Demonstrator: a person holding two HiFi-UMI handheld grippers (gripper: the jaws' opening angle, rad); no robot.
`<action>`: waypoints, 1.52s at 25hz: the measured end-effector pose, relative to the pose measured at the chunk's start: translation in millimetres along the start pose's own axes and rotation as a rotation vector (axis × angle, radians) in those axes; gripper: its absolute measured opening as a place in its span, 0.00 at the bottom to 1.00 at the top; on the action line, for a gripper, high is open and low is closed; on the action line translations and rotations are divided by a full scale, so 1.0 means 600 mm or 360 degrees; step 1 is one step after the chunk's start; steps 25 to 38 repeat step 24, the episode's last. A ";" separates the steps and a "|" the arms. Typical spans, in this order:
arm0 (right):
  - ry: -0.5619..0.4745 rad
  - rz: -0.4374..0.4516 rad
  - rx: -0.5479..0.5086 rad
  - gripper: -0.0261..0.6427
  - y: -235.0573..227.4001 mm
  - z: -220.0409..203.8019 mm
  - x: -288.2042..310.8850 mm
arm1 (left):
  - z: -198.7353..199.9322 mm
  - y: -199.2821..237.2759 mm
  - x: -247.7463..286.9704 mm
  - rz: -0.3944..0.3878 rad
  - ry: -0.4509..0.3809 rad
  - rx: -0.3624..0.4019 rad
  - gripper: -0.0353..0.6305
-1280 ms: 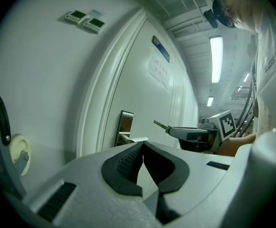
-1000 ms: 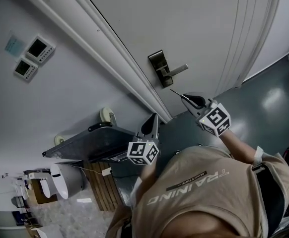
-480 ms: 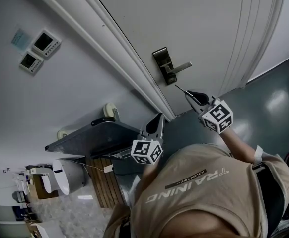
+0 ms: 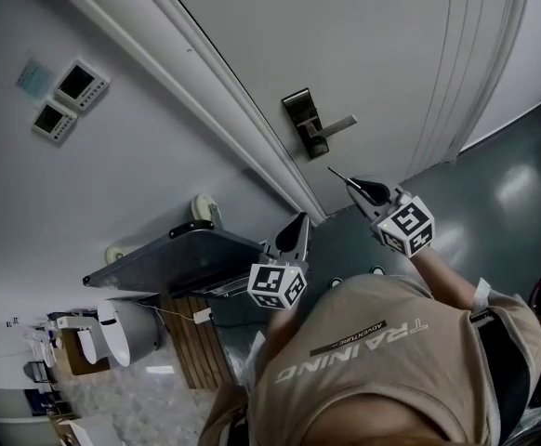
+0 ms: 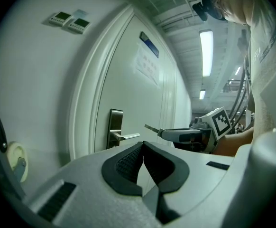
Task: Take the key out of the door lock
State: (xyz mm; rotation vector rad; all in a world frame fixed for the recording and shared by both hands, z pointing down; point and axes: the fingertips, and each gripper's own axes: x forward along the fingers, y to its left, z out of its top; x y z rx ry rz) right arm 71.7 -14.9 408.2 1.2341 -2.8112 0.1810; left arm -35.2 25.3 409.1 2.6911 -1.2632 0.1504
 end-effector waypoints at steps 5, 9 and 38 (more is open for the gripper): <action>0.0004 0.0039 -0.0025 0.08 0.009 0.000 0.014 | -0.004 0.014 -0.011 0.0064 -0.0031 -0.0018 0.07; 0.0031 0.0065 -0.0051 0.08 0.014 -0.002 0.023 | -0.015 0.024 -0.023 0.0113 -0.0033 -0.0069 0.07; 0.0073 0.0035 0.0015 0.08 0.018 -0.030 0.012 | -0.043 0.022 -0.024 0.0095 0.0011 -0.0119 0.07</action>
